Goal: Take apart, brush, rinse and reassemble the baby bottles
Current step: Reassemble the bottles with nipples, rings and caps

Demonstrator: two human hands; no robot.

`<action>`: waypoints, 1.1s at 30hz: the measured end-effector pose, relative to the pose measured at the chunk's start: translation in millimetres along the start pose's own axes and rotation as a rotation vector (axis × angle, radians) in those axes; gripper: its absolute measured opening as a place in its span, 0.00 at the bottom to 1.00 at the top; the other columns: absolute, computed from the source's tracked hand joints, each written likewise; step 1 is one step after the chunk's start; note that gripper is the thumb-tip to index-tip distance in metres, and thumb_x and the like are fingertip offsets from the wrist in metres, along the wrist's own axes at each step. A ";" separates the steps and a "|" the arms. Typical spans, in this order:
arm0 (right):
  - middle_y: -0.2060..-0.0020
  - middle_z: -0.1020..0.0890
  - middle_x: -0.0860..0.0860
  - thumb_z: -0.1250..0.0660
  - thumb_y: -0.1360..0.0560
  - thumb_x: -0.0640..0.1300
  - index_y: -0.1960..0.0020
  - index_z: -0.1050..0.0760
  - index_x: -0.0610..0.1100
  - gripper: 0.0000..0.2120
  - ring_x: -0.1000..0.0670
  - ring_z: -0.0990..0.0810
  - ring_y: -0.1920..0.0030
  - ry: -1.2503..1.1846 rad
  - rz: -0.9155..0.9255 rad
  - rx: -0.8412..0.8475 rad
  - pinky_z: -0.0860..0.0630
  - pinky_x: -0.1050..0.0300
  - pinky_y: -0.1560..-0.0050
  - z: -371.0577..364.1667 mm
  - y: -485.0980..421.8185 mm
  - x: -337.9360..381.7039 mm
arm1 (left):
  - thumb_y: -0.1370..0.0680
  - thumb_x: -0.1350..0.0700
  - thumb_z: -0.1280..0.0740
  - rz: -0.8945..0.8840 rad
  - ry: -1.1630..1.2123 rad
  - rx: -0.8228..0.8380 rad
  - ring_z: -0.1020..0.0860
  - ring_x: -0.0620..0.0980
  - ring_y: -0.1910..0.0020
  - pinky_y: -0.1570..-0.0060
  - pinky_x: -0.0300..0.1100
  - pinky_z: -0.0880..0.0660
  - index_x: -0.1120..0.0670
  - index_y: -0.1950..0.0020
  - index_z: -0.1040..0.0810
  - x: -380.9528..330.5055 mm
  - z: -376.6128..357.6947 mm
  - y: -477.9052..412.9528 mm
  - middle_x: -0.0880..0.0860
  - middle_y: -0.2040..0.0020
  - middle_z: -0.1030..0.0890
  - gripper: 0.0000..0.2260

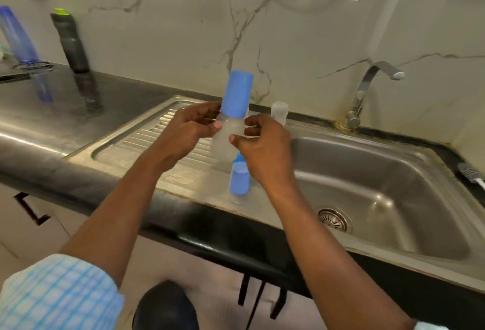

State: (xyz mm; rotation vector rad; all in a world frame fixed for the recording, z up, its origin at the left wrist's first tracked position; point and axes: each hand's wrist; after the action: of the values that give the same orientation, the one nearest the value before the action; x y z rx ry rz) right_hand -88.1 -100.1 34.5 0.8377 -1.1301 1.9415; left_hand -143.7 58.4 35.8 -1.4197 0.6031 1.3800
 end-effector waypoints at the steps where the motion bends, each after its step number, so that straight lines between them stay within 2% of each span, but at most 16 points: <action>1: 0.54 0.19 0.52 0.25 0.29 0.45 0.45 0.22 0.43 0.15 0.53 0.19 0.52 -0.006 -0.006 0.011 0.24 0.57 0.53 -11.0 5.6 -0.3 | 0.22 0.68 0.34 0.020 -0.008 0.004 0.18 0.46 0.46 0.50 0.36 0.23 0.54 0.36 0.20 7.6 9.9 3.7 0.51 0.43 0.16 0.17; 5: 0.50 0.18 0.49 0.27 0.26 0.42 0.41 0.22 0.42 0.14 0.54 0.22 0.53 0.062 -0.022 0.065 0.31 0.66 0.58 -47.2 22.6 -4.5 | 0.23 0.70 0.34 0.091 -0.027 0.018 0.18 0.47 0.45 0.47 0.40 0.23 0.50 0.41 0.19 35.9 35.6 17.4 0.48 0.45 0.15 0.19; 9: 0.51 0.18 0.47 0.30 0.24 0.41 0.44 0.23 0.42 0.10 0.47 0.20 0.49 0.155 -0.066 0.112 0.23 0.51 0.49 -72.0 32.8 -15.9 | 0.25 0.70 0.33 0.147 -0.016 0.056 0.18 0.51 0.43 0.39 0.49 0.23 0.52 0.39 0.20 60.9 41.7 26.7 0.51 0.43 0.15 0.19; 10: 0.50 0.18 0.47 0.31 0.24 0.41 0.43 0.24 0.42 0.10 0.47 0.20 0.49 0.159 -0.078 0.123 0.23 0.50 0.48 -75.0 34.6 -17.7 | 0.26 0.68 0.32 0.154 -0.004 0.057 0.18 0.52 0.42 0.39 0.50 0.24 0.52 0.38 0.20 64.4 41.8 28.0 0.52 0.43 0.15 0.19; 12: 0.49 0.18 0.47 0.32 0.23 0.41 0.42 0.24 0.42 0.10 0.47 0.20 0.48 0.162 -0.086 0.132 0.23 0.51 0.47 -77.3 36.2 -19.6 | 0.29 0.64 0.31 0.152 0.011 0.057 0.18 0.52 0.42 0.39 0.49 0.24 0.52 0.39 0.20 67.7 40.8 28.0 0.52 0.43 0.15 0.20; 16: 0.49 0.18 0.47 0.32 0.22 0.41 0.41 0.25 0.42 0.11 0.48 0.20 0.48 0.176 -0.075 0.142 0.22 0.52 0.47 -77.8 35.3 -20.7 | 0.25 0.70 0.33 0.149 0.009 0.053 0.18 0.52 0.43 0.40 0.49 0.24 0.51 0.39 0.20 71.9 42.0 26.2 0.51 0.44 0.15 0.19; 19: 0.49 0.18 0.47 0.32 0.22 0.41 0.41 0.26 0.42 0.10 0.49 0.20 0.48 0.154 -0.081 0.159 0.22 0.53 0.48 -77.5 37.4 -20.2 | 0.29 0.65 0.31 0.147 0.006 0.041 0.18 0.53 0.41 0.39 0.48 0.24 0.52 0.37 0.21 75.6 43.4 28.5 0.52 0.43 0.15 0.21; 22: 0.51 0.19 0.47 0.32 0.23 0.40 0.43 0.26 0.42 0.09 0.48 0.20 0.50 0.150 -0.074 0.160 0.21 0.50 0.49 -78.0 38.8 -21.3 | 0.24 0.71 0.34 0.161 0.000 0.017 0.18 0.51 0.41 0.37 0.49 0.25 0.54 0.35 0.22 77.4 41.2 30.8 0.52 0.43 0.15 0.21; 24: 0.50 0.19 0.47 0.32 0.23 0.41 0.42 0.26 0.43 0.10 0.48 0.20 0.50 0.144 -0.071 0.165 0.21 0.49 0.48 -76.6 40.2 -21.5 | 0.24 0.73 0.36 0.153 -0.003 -0.012 0.19 0.49 0.41 0.37 0.47 0.25 0.50 0.36 0.22 76.5 39.1 31.7 0.49 0.43 0.16 0.23; 25: 0.49 0.19 0.48 0.31 0.23 0.41 0.41 0.25 0.43 0.11 0.49 0.20 0.49 0.137 -0.069 0.164 0.21 0.49 0.47 -74.9 41.5 -21.9 | 0.24 0.74 0.36 0.133 -0.005 -0.064 0.19 0.47 0.40 0.38 0.47 0.25 0.48 0.37 0.22 76.1 37.6 32.8 0.47 0.41 0.16 0.25; 27: 0.46 0.19 0.50 0.31 0.23 0.43 0.40 0.24 0.43 0.13 0.51 0.21 0.47 0.112 -0.063 0.135 0.22 0.52 0.46 -67.0 44.2 -23.5 | 0.25 0.74 0.37 0.051 -0.057 -0.279 0.21 0.46 0.40 0.40 0.46 0.25 0.47 0.37 0.23 72.0 33.3 38.2 0.47 0.39 0.19 0.26; 29: 0.46 0.18 0.52 0.30 0.23 0.45 0.41 0.22 0.44 0.12 0.54 0.21 0.47 0.078 -0.062 0.091 0.23 0.59 0.46 -54.4 45.0 -27.8 | 0.25 0.72 0.37 -0.091 -0.167 -0.527 0.22 0.45 0.47 0.46 0.42 0.24 0.50 0.40 0.23 61.6 21.8 51.5 0.50 0.45 0.20 0.21; 30: 0.48 0.17 0.53 0.30 0.23 0.46 0.43 0.21 0.44 0.11 0.55 0.20 0.49 0.062 -0.063 0.062 0.24 0.62 0.47 -47.0 44.7 -30.6 | 0.25 0.71 0.36 -0.184 -0.212 -0.600 0.23 0.43 0.51 0.49 0.38 0.25 0.50 0.42 0.23 55.6 13.3 61.4 0.50 0.50 0.21 0.19; 33: 0.59 0.20 0.56 0.29 0.25 0.46 0.52 0.20 0.45 0.05 0.58 0.21 0.58 0.050 -0.080 -0.028 0.29 0.68 0.58 -22.2 36.2 -45.3 | 0.24 0.62 0.37 -0.405 -0.296 -0.579 0.25 0.42 0.59 0.58 0.30 0.29 0.45 0.48 0.25 40.0 -19.4 86.8 0.47 0.56 0.23 0.12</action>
State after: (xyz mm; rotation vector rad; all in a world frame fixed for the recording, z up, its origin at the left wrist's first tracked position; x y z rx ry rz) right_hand -98.5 -104.7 -26.5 0.8031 -1.0761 1.8665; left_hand -203.4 22.1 -32.3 -1.6217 -0.2956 1.4461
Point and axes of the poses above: each hand's wrist, its own y-axis away from the middle knuckle, its own z-axis out of the back of the hand, x = y × z
